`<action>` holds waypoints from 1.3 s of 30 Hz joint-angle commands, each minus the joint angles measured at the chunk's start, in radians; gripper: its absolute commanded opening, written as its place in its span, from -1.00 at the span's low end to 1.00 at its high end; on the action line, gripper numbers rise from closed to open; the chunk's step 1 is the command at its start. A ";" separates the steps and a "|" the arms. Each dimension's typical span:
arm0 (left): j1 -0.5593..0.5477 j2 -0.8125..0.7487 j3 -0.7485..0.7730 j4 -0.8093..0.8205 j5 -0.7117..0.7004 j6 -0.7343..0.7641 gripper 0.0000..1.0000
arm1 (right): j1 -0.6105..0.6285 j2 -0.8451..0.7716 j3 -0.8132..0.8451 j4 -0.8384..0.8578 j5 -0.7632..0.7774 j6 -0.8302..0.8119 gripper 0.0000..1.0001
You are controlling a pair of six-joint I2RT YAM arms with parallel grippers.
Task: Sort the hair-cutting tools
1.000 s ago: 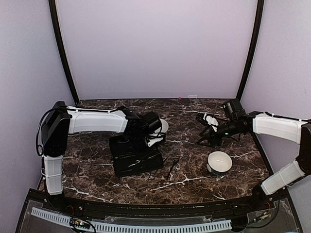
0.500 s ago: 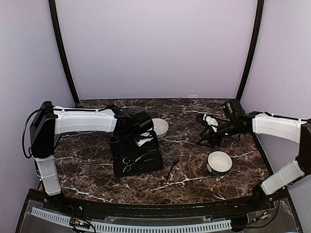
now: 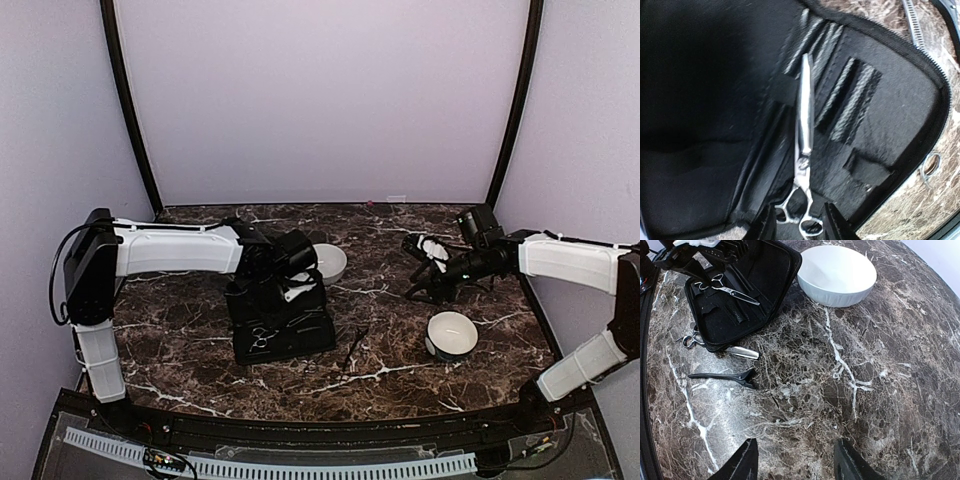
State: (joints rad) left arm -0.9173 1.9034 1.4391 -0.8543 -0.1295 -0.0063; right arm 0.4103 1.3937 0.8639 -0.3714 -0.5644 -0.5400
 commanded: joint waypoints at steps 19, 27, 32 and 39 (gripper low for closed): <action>0.087 0.114 -0.034 0.063 0.212 0.135 -0.74 | 0.012 0.042 0.031 -0.012 0.006 -0.018 0.03; 0.087 0.106 -0.009 0.023 0.228 0.134 -0.97 | 0.015 0.032 0.028 -0.021 0.021 -0.031 0.02; 0.086 0.080 0.017 -0.015 0.205 0.146 -1.00 | 0.016 0.042 0.044 -0.039 0.025 -0.036 0.02; 0.087 -0.026 -0.006 -0.094 0.125 0.209 -1.00 | 0.019 0.055 0.050 -0.049 0.021 -0.031 0.02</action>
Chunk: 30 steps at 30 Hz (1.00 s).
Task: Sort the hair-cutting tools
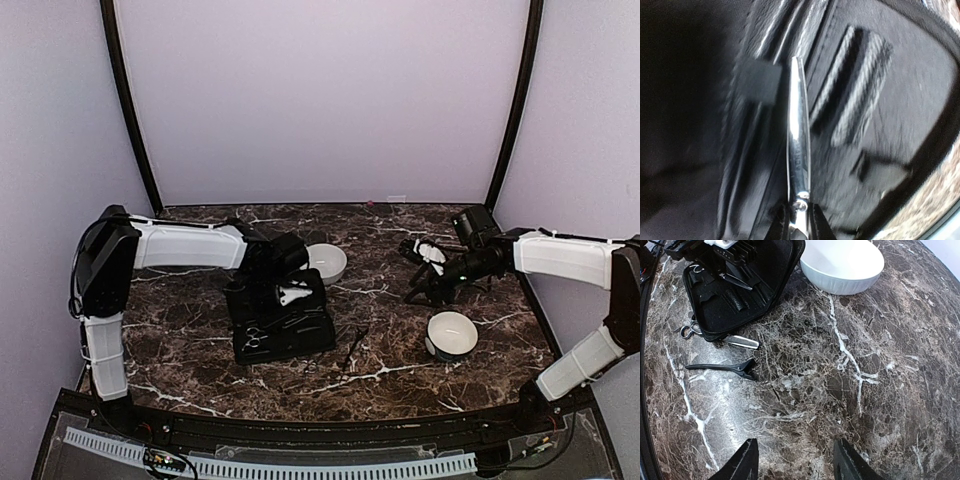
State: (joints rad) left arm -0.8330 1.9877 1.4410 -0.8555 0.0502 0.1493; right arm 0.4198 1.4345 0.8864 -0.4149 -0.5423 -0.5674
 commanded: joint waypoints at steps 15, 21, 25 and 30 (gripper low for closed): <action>0.005 -0.495 -0.389 -0.083 -0.257 0.247 -1.00 | 0.046 0.033 0.033 -0.010 0.008 -0.006 0.01; 0.004 -0.541 -0.474 -0.079 -0.320 0.318 -1.00 | 0.049 0.035 0.031 -0.009 0.015 -0.008 0.01; 0.005 -0.489 -0.444 -0.054 -0.303 0.317 -1.00 | 0.052 0.038 0.032 -0.010 0.018 -0.009 0.01; 0.005 -0.408 -0.399 -0.027 -0.285 0.323 -1.00 | 0.054 0.033 0.029 -0.010 0.028 -0.011 0.01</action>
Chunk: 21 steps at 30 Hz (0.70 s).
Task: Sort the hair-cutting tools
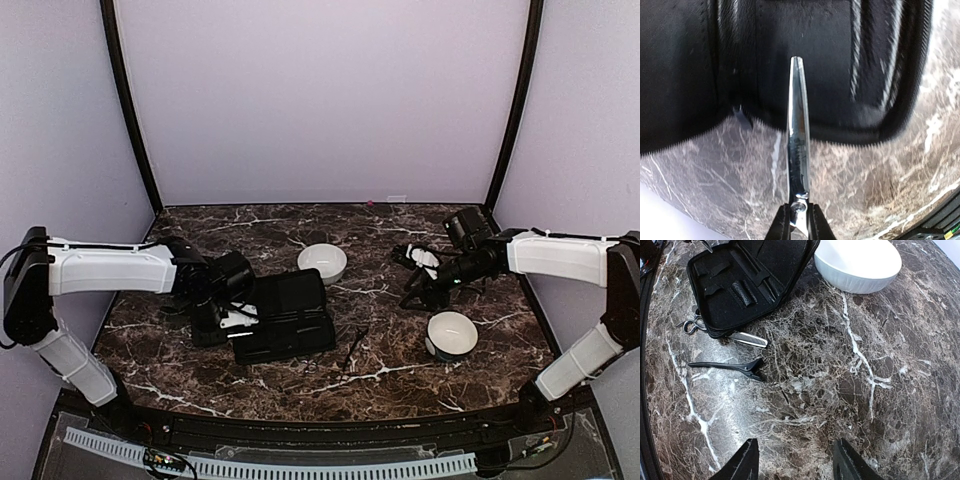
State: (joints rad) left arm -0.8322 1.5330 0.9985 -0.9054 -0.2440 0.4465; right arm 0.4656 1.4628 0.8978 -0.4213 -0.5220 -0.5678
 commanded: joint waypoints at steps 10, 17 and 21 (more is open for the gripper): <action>0.002 0.188 0.149 0.016 0.039 0.014 -1.00 | 0.009 0.001 0.012 -0.003 0.008 -0.014 0.01; -0.016 0.224 0.164 0.042 0.107 0.028 -1.00 | 0.010 0.002 0.011 -0.004 0.009 -0.017 0.01; -0.032 0.243 0.168 0.080 0.141 0.036 -1.00 | 0.010 0.004 0.012 -0.005 0.011 -0.016 0.01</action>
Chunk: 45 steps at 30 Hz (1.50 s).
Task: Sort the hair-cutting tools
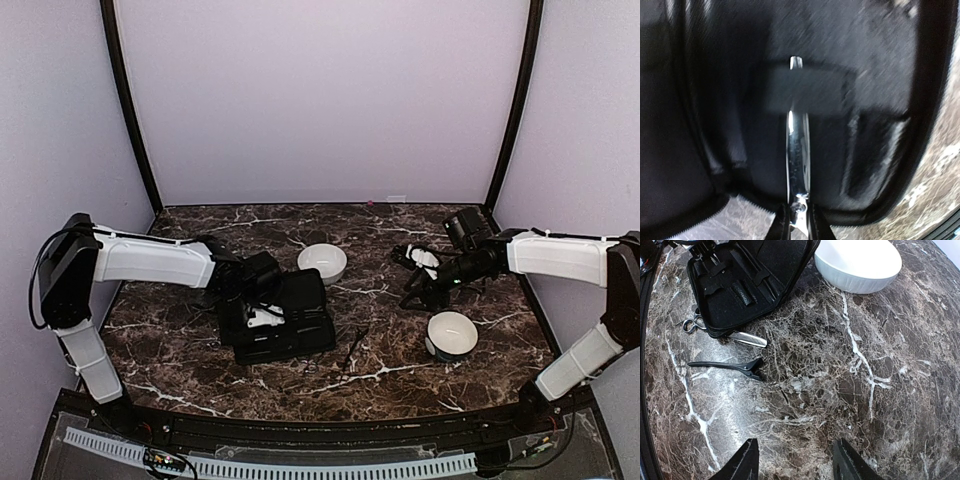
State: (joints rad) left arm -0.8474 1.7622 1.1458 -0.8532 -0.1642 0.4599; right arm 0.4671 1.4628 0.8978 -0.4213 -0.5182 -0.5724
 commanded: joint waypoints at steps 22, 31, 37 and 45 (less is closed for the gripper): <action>-0.027 0.161 0.143 0.145 0.126 -0.001 -0.97 | 0.011 0.011 0.014 -0.008 0.016 -0.009 0.01; -0.034 0.110 0.109 0.208 0.142 0.011 -0.67 | 0.013 0.011 0.013 -0.009 0.016 -0.006 0.01; -0.033 0.044 0.074 0.166 0.078 -0.016 -0.55 | 0.013 0.011 0.024 -0.016 -0.002 -0.001 0.01; -0.021 -0.087 0.018 0.069 0.023 -0.114 -0.52 | 0.020 0.027 0.057 -0.057 -0.021 0.006 0.01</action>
State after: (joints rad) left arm -0.8738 1.7760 1.1843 -0.7155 -0.1070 0.4210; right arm 0.4755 1.4750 0.9092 -0.4473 -0.5060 -0.5701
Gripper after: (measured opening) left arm 0.240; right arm 0.506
